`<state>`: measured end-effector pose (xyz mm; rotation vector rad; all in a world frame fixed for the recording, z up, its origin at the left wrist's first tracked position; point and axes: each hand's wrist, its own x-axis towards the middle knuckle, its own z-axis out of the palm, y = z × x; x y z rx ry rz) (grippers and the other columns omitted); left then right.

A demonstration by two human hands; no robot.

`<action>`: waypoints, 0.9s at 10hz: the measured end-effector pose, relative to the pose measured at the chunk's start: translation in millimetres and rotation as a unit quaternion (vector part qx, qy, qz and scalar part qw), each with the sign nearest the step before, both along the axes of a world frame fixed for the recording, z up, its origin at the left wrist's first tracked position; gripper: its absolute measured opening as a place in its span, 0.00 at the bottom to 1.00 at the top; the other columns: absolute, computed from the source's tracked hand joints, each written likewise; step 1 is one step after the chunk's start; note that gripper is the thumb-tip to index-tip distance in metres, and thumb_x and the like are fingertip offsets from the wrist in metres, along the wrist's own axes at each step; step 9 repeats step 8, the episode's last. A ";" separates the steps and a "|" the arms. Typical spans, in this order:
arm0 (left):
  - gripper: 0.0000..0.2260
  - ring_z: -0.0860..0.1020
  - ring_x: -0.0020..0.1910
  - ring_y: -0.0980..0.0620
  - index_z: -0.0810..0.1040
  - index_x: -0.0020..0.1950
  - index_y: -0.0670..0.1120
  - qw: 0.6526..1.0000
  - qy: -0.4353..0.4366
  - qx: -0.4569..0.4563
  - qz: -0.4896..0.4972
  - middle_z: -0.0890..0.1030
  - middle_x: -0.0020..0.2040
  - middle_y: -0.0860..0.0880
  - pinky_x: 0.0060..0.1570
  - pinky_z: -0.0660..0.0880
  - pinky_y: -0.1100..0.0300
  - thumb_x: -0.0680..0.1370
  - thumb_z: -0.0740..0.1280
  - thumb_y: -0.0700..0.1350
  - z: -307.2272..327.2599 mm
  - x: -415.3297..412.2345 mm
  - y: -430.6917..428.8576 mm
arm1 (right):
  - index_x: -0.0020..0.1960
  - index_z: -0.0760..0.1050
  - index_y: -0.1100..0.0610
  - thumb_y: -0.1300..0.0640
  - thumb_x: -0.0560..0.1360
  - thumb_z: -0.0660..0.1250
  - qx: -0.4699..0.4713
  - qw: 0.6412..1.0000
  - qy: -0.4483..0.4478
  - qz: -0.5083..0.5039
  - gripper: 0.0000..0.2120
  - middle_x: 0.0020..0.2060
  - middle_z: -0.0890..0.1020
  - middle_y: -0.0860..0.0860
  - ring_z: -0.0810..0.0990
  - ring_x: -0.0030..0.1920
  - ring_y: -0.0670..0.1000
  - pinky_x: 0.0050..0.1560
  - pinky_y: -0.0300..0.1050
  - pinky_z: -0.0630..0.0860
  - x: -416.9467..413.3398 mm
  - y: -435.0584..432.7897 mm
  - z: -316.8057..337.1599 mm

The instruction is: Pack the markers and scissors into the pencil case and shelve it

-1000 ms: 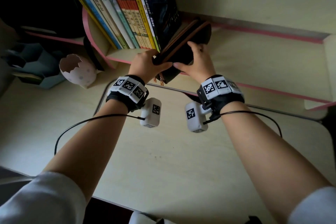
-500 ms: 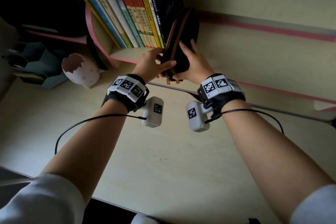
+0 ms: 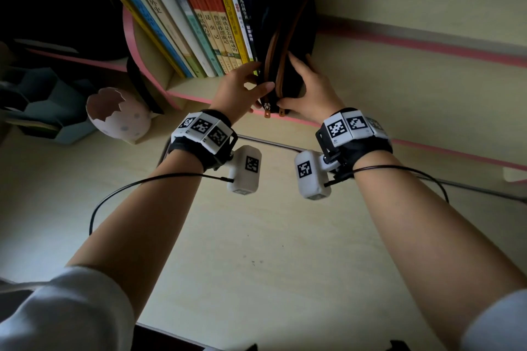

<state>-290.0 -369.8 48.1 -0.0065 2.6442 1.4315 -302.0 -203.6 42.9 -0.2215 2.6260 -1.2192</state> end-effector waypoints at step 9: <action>0.11 0.79 0.47 0.47 0.77 0.56 0.42 0.997 0.048 -0.057 0.013 0.81 0.52 0.42 0.43 0.74 0.59 0.79 0.61 0.46 34.0 32.6 0.3 | 0.67 0.69 0.57 0.62 0.71 0.69 0.064 0.994 0.041 -0.082 0.25 0.65 0.73 0.55 0.72 0.64 0.54 0.63 0.42 0.68 43.6 11.7 42.2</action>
